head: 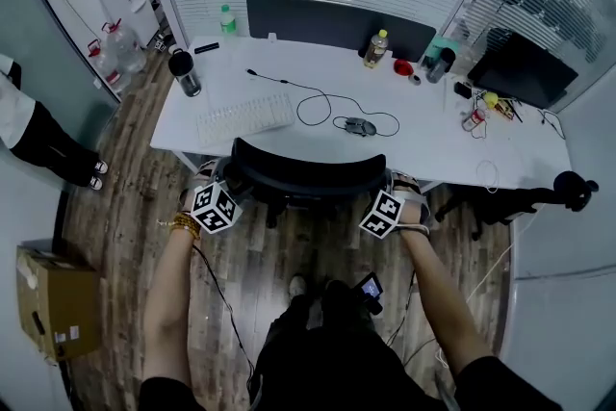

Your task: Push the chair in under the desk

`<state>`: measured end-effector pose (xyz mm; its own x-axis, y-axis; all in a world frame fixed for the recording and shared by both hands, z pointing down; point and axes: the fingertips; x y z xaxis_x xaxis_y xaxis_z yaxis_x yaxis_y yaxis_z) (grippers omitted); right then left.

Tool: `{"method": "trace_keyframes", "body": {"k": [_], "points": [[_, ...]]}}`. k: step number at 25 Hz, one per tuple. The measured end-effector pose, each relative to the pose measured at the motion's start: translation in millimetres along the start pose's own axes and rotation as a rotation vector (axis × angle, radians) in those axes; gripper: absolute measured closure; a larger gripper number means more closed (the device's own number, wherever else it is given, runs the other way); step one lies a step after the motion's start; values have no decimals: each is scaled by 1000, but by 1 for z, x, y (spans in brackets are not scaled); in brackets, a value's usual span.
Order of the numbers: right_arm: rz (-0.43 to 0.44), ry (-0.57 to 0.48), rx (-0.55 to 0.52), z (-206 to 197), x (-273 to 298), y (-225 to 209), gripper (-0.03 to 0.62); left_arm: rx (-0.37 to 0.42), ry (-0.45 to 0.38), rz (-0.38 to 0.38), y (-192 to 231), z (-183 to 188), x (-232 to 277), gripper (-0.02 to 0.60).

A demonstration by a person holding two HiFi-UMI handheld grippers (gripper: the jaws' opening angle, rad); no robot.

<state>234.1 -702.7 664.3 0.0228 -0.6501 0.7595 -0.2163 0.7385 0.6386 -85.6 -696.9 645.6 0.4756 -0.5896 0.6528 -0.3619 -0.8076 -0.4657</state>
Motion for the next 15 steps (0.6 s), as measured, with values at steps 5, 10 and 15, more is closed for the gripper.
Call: {"method": "trace_keyframes", "body": {"k": [5,10,15], "points": [[-3,-6,-10,0,2,-4,391,-14,25,-4,2,0,3,287],[3,-30,-14,1,0,-2,388,-26,46,55,1,-2,2,267],[-2,-41,-15,1,0,-5,387,-34,63,59,3,0,4,262]]}}
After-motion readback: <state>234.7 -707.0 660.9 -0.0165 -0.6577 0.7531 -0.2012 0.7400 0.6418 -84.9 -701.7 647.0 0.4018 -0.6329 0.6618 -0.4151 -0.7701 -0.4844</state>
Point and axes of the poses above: the fingertips, and each gripper's own axes: x forward along the fingers, y to its left, z out of its top, and after that the axes turned 1 degree about y, right-handed
